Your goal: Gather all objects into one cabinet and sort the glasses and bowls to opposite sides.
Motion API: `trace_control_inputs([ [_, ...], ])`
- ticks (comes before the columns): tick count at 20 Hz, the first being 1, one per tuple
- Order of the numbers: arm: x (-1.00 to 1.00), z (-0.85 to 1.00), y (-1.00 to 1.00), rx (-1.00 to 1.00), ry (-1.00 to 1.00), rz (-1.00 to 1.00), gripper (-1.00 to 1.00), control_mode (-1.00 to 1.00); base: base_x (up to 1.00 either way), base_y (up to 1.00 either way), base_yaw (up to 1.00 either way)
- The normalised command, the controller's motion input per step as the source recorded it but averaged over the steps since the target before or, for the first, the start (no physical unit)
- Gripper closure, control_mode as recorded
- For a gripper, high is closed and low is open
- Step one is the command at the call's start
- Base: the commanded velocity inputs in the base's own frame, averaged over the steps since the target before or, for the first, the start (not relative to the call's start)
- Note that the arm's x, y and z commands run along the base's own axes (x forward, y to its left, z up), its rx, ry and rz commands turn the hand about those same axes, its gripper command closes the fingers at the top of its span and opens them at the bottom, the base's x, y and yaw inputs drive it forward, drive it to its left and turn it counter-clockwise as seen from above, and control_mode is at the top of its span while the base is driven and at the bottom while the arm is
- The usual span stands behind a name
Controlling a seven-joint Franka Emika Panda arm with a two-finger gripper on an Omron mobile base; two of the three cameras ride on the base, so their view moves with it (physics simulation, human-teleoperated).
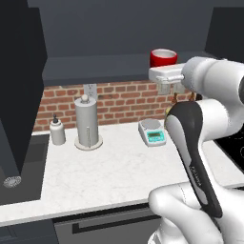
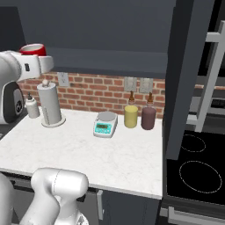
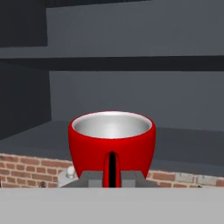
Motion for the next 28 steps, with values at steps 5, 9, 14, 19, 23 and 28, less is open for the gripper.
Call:
trace_control_inputs([
  [5, -0.23, -0.01, -0.08, 0.0, 0.02, 0.0, 1.0, -1.0, 0.0, 0.0, 0.0],
  [9, -0.15, -0.02, 0.0, 0.0, 0.0, 0.0, 1.0, -1.0, 0.0, 0.0, 0.0],
  [14, -0.14, -0.05, 0.0, 0.0, 0.02, -0.01, 1.0, 1.0, -0.31, 0.0, -0.04],
  [19, 0.0, 0.0, 0.0, 0.0, 0.0, 0.0, 1.0, 1.0, -1.0, 0.0, -0.1],
  [23, 0.0, 0.0, 0.0, 0.0, 0.0, 0.0, 1.0, 1.0, -1.0, 0.0, -0.07],
  [28, 0.0, 0.0, 0.0, 0.0, 0.0, 0.0, 1.0, 1.0, -0.95, 0.0, 0.0],
])
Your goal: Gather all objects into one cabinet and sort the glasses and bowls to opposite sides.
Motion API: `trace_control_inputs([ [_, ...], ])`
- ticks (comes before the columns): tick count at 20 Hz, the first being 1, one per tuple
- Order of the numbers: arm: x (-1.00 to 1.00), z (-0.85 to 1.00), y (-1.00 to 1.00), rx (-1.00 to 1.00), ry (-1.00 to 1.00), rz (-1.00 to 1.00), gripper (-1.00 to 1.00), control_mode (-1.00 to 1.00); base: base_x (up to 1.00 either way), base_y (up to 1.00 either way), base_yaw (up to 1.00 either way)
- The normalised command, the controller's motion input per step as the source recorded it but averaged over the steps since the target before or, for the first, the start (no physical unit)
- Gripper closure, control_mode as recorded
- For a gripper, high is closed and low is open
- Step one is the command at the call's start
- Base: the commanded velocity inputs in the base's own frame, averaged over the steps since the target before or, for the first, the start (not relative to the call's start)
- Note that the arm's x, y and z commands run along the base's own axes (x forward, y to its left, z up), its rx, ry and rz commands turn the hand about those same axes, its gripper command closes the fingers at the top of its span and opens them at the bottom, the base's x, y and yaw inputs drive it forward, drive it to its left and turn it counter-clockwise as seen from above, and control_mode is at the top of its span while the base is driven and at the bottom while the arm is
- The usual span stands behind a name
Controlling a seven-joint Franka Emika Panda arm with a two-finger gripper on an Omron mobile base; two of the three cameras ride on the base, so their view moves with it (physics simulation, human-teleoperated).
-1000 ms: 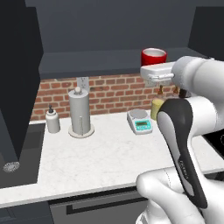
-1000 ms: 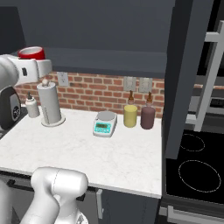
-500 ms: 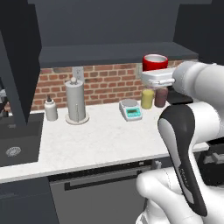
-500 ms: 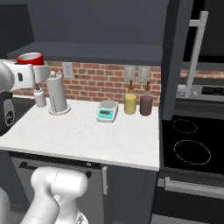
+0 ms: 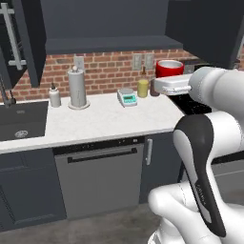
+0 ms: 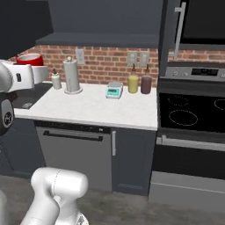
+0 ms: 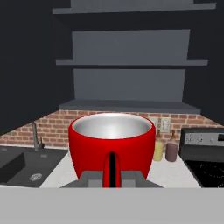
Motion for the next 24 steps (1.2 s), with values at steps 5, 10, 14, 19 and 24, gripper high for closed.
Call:
trace_control_inputs([
  [5, 0.0, 0.0, 0.0, 0.0, 0.0, 0.0, 1.0, 1.0, -0.5, 0.29, 0.0],
  [10, 0.0, 0.0, 0.0, 0.0, 0.0, 0.0, 1.0, 1.0, -0.34, 0.64, 0.0],
  [14, 0.0, 0.0, 0.0, 0.0, 0.0, 0.0, 1.0, 1.0, -0.26, 0.84, 0.0],
  [19, 0.0, 0.0, 0.0, 0.0, 0.0, 0.0, 1.0, 1.0, -0.27, 0.83, 0.0],
  [24, 0.0, 0.0, 0.0, 0.0, 0.0, 0.0, 1.0, 1.0, -0.27, 0.82, 0.0],
])
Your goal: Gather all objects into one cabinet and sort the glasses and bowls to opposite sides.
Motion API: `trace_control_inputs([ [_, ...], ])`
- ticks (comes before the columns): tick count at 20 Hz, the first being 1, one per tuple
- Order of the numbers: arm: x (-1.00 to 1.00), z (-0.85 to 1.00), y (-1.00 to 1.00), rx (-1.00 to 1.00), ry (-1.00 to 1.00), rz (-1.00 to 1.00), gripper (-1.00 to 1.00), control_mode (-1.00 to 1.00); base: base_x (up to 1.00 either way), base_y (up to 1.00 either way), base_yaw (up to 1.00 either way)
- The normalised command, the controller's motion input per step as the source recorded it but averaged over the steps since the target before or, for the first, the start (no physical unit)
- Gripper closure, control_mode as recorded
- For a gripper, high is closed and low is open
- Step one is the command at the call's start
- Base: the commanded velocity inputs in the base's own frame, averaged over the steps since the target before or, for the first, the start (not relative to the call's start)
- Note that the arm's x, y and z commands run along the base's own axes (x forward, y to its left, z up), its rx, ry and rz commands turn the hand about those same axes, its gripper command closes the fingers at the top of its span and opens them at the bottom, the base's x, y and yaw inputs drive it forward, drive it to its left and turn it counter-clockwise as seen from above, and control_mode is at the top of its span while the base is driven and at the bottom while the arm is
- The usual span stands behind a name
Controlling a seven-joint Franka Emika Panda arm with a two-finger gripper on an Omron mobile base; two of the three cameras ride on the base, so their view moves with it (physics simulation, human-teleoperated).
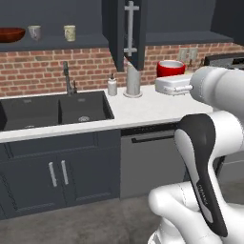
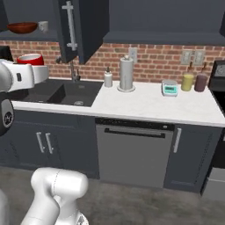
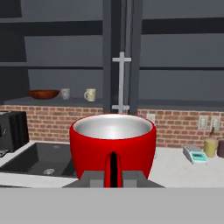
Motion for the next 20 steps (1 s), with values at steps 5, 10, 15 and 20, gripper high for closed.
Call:
trace_control_inputs([
  [5, 0.0, 0.0, 0.0, 0.0, 0.0, 0.0, 1.0, 1.0, -0.2, 0.78, 0.0],
  [10, 0.0, 0.0, 0.0, 0.0, 0.0, 0.0, 1.0, 1.0, -0.15, 0.5, 0.0],
  [15, 0.0, 0.0, 0.0, 0.0, 0.0, 0.0, 1.0, 1.0, 0.3, 0.28, -0.03],
  [20, 0.0, 0.0, 0.0, 0.0, 0.0, 0.0, 1.0, 1.0, 0.58, 0.27, -0.06],
])
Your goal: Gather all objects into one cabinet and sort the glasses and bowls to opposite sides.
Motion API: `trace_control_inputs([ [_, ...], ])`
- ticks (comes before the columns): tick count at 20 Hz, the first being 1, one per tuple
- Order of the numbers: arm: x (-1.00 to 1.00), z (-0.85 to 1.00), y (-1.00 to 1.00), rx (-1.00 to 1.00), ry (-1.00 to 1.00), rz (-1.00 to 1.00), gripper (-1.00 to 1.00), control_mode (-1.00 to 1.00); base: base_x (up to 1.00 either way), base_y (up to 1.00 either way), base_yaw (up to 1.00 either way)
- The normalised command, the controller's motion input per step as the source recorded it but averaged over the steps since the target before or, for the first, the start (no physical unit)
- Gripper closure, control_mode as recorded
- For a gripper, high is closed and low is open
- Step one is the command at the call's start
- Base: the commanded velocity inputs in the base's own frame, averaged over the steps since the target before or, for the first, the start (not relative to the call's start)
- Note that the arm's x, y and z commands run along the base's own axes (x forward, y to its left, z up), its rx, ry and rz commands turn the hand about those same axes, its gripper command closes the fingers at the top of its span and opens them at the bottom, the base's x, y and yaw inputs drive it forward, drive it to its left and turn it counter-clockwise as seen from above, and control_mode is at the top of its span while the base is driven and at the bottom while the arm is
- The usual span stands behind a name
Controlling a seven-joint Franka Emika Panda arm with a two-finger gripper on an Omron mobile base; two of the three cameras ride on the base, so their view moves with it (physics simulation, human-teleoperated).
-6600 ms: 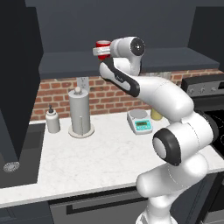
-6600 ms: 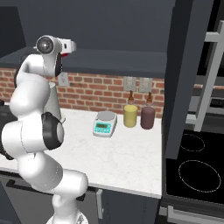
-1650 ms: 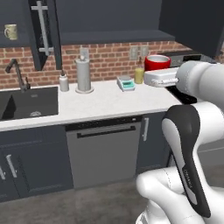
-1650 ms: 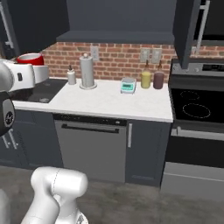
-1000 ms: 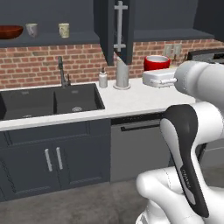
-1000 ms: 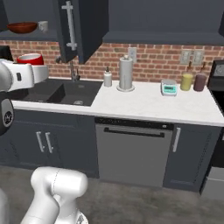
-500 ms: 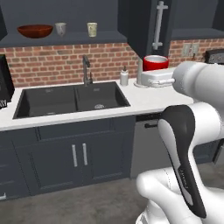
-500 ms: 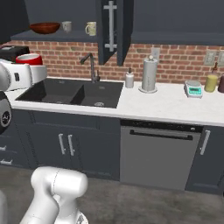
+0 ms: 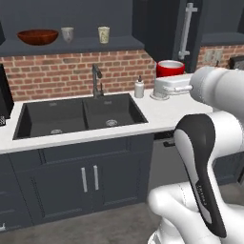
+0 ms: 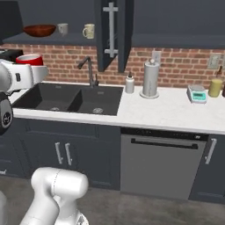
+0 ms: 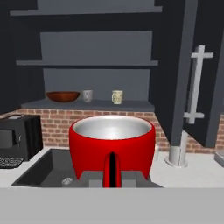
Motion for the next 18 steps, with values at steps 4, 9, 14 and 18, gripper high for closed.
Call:
trace_control_inputs([
  [4, 0.0, 0.0, 0.0, 0.0, 0.0, 0.0, 1.0, 1.0, 0.59, 0.6, -0.04],
  [9, 0.0, 0.0, 0.0, 0.0, 0.0, 0.0, 1.0, 1.0, 0.25, 0.89, 0.0],
  [14, 0.0, 0.0, 0.0, 0.0, 0.0, 0.0, 1.0, 1.0, 0.64, 0.38, -0.01],
  [18, 0.0, 0.0, 0.0, 0.0, 0.0, 0.0, 1.0, 1.0, 0.89, -0.32, -0.09],
])
